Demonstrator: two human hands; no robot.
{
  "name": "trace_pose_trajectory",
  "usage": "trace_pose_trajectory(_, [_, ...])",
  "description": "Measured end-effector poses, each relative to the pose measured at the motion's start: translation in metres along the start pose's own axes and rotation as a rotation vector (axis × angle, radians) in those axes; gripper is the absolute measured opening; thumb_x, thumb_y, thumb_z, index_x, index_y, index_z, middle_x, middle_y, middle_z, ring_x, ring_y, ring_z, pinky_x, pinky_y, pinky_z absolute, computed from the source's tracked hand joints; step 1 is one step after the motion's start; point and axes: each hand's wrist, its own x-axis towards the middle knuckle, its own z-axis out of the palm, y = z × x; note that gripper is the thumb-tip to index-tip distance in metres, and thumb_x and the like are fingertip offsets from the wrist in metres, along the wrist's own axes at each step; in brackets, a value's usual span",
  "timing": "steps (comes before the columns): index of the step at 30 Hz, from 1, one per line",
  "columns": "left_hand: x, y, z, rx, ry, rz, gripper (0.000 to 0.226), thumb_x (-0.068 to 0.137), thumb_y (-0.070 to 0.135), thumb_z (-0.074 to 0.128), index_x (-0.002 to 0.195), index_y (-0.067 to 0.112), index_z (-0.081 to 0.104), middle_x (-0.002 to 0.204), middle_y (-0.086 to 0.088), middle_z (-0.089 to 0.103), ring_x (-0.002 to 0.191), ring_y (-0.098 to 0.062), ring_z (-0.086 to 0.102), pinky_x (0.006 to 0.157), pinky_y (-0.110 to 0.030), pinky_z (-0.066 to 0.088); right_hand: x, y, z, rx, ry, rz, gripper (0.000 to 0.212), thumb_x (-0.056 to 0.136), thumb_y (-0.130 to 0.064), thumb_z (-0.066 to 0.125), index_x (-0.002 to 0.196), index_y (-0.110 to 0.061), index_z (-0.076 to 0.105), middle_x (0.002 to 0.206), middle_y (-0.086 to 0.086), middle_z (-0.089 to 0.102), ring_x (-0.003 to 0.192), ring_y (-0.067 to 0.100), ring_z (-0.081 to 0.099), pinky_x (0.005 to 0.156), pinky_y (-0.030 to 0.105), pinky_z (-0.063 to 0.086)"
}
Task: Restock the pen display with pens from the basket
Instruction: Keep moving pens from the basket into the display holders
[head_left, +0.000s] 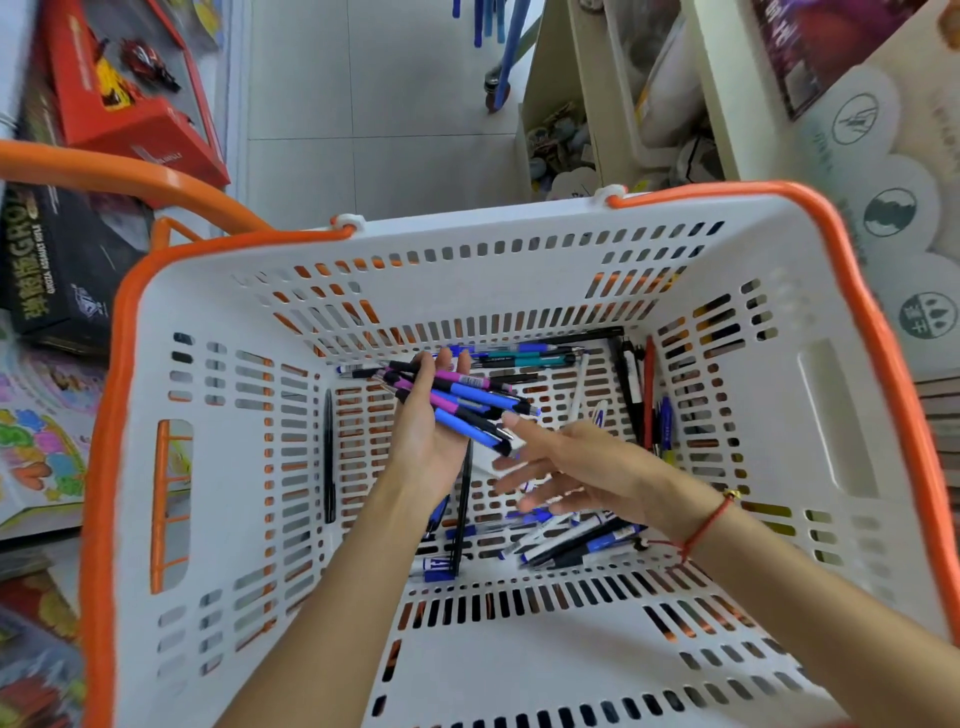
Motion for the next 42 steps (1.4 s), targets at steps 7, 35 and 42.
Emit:
trace_pose_trajectory(7, [-0.003, -0.003, 0.007, 0.06, 0.002, 0.068, 0.018, 0.093, 0.031, 0.06, 0.092, 0.014, 0.064, 0.09, -0.001, 0.067, 0.084, -0.014, 0.068, 0.096, -0.041, 0.051, 0.011, 0.006, 0.017, 0.265, 0.152, -0.12, 0.029, 0.09, -0.032, 0.067, 0.104, -0.008, 0.074, 0.092, -0.003, 0.073, 0.066, 0.005, 0.068, 0.06, 0.015, 0.052])
trace_pose_trajectory(35, [-0.021, 0.025, -0.017, 0.833, -0.322, -0.515, 0.006, 0.08, 0.015, 0.061, 0.08, 0.01, 0.064, 0.071, -0.005, 0.063, 0.061, -0.016, 0.061, 0.063, -0.028, 0.053, 0.009, -0.036, -0.023, -0.618, 0.223, -0.336, 0.016, 0.088, -0.032, 0.068, 0.085, -0.017, 0.071, 0.086, 0.006, 0.071, 0.063, 0.008, 0.055, 0.055, 0.015, 0.045])
trace_pose_trajectory(42, [-0.03, 0.023, -0.005, 0.86, -0.398, -0.547, 0.014, 0.082, 0.013, 0.067, 0.095, 0.009, 0.07, 0.086, -0.009, 0.064, 0.078, -0.021, 0.061, 0.079, -0.036, 0.053, 0.015, -0.013, -0.021, -0.27, 0.275, -0.473, 0.013, 0.082, -0.029, 0.075, 0.077, -0.02, 0.068, 0.068, 0.0, 0.061, 0.052, 0.002, 0.051, 0.054, 0.01, 0.041])
